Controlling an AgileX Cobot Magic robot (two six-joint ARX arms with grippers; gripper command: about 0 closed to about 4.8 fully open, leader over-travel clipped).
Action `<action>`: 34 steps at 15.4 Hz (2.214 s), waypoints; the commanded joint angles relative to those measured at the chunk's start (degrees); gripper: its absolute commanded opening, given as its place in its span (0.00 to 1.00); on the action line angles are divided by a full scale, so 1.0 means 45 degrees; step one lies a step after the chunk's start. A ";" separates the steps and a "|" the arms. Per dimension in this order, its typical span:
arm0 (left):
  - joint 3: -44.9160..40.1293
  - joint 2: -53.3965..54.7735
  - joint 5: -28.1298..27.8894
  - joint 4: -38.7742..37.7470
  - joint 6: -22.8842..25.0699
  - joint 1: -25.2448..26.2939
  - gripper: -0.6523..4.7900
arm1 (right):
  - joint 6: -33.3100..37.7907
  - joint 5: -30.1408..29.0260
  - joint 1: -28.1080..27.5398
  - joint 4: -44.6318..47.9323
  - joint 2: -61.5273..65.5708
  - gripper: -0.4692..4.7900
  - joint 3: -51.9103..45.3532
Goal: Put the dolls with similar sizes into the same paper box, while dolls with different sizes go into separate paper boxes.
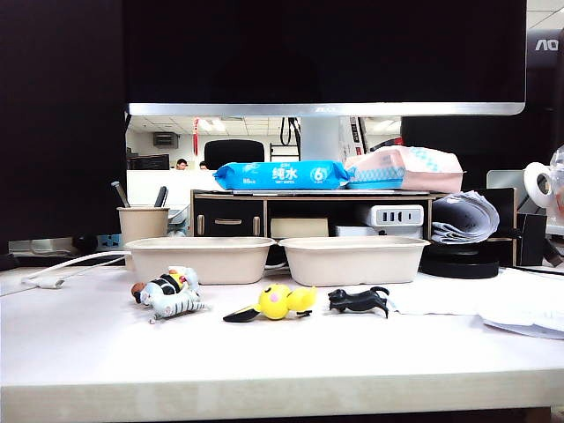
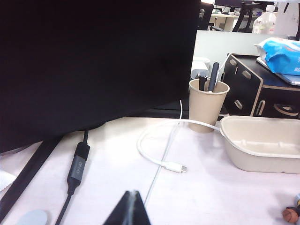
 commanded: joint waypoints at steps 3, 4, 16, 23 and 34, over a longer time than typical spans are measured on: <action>0.0015 0.0000 0.0063 0.0126 -0.0010 0.0024 0.11 | 0.0049 -0.0019 0.0005 0.0296 -0.0005 0.08 0.0005; 0.0015 0.0000 0.0097 0.0146 -0.0330 0.0024 0.11 | 0.0049 -0.0024 0.0005 0.0316 -0.0005 0.08 0.0005; 0.6251 0.4231 0.3871 -0.0078 -0.2152 0.0015 0.11 | 0.1792 -0.6717 0.0053 0.3619 0.8451 0.08 0.6708; 0.9117 1.1128 0.5965 -0.2399 -0.0481 -0.0151 0.11 | -0.5683 -0.7475 0.5270 -0.6387 2.0225 0.20 1.4858; 0.9117 1.4343 0.5387 -0.3138 0.1282 -0.1826 0.11 | -0.7485 -0.3298 0.8281 -0.7325 2.3887 0.75 1.5883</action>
